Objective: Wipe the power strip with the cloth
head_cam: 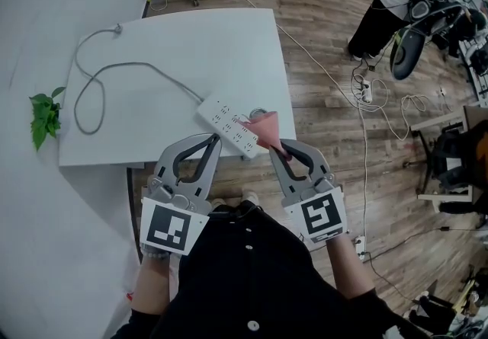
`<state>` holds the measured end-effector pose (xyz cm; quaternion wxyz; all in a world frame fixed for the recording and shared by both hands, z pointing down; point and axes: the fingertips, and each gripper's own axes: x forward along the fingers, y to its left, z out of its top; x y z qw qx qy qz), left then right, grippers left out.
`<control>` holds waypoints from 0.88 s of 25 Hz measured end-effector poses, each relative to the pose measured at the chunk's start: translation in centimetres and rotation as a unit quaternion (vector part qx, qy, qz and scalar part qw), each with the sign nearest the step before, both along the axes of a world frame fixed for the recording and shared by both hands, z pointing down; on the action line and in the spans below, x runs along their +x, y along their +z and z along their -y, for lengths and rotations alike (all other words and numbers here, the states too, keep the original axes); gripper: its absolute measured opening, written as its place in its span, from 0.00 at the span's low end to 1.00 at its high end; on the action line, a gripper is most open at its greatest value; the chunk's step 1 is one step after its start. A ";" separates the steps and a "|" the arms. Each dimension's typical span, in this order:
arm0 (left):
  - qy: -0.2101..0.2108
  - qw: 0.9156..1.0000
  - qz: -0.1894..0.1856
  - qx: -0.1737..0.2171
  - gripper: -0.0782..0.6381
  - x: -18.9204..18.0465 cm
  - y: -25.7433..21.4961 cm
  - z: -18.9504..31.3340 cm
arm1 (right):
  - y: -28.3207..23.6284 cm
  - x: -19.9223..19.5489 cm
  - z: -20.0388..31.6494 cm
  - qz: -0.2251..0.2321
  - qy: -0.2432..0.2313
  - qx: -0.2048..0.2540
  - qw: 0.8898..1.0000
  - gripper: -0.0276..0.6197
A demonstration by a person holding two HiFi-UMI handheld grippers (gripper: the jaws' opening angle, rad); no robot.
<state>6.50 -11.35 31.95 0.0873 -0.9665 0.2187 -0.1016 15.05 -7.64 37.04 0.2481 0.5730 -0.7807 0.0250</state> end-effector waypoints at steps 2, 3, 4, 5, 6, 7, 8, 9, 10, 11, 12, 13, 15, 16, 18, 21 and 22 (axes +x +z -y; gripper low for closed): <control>0.000 1.000 0.000 -0.001 0.13 0.0 0.0 0.0 | -0.1 -0.1 0.1 -0.002 0.000 -0.001 1.000 0.12; 0.000 1.000 0.000 -0.001 0.13 0.0 0.0 0.0 | -0.1 -0.1 0.2 -0.002 0.000 0.000 1.000 0.12; 0.000 1.000 0.001 0.000 0.13 0.0 0.0 0.0 | -0.2 -0.2 0.2 -0.002 0.000 0.003 1.000 0.12; 0.000 1.000 0.000 0.000 0.13 0.0 0.0 0.0 | -0.3 -0.2 0.3 -0.001 -0.001 0.008 1.000 0.12; 0.000 1.000 -0.001 0.000 0.13 -0.1 0.0 0.0 | -0.3 -0.3 0.3 -0.001 -0.002 0.012 1.000 0.12; -0.001 1.000 -0.002 -0.001 0.13 -0.1 -0.1 0.0 | -0.3 -0.3 0.3 -0.001 -0.002 0.012 1.000 0.12; -0.002 1.000 -0.003 -0.002 0.13 -0.2 0.0 0.0 | -0.3 -0.4 0.2 -0.001 -0.001 0.010 1.000 0.12; -0.002 1.000 -0.002 -0.003 0.13 -0.3 0.0 0.0 | -0.2 -0.4 0.2 -0.002 -0.001 0.008 1.000 0.12; -0.003 1.000 -0.001 -0.003 0.13 -0.3 0.1 0.0 | -0.2 -0.4 0.1 -0.002 -0.001 0.007 1.000 0.12; -0.003 1.000 0.000 -0.003 0.13 -0.3 0.1 0.0 | -0.2 -0.4 0.1 -0.002 0.000 0.006 1.000 0.12; -0.004 1.000 0.000 -0.003 0.13 -0.3 0.1 0.0 | -0.2 -0.4 0.1 -0.002 0.001 0.002 1.000 0.12; -0.005 1.000 0.000 -0.002 0.13 -0.3 0.1 0.0 | -0.2 -0.4 0.1 -0.002 0.000 0.000 1.000 0.12; -0.006 1.000 0.000 -0.001 0.13 -0.3 0.0 0.1 | -0.2 -0.5 0.3 -0.003 -0.003 0.003 1.000 0.12; -0.006 1.000 0.001 -0.001 0.13 -0.3 0.0 0.0 | -0.2 -0.6 0.3 -0.003 -0.005 0.004 1.000 0.12; -0.009 1.000 0.002 -0.002 0.13 -0.3 0.0 0.1 | -0.3 -0.7 0.3 -0.003 -0.007 0.004 1.000 0.12; -0.015 1.000 0.002 -0.006 0.13 -0.4 0.0 0.2 | -0.4 -0.7 0.4 -0.002 -0.009 0.006 1.000 0.12; -0.016 1.000 0.002 -0.007 0.13 -0.4 0.1 0.3 | -0.5 -0.7 0.4 -0.003 -0.009 0.006 1.000 0.12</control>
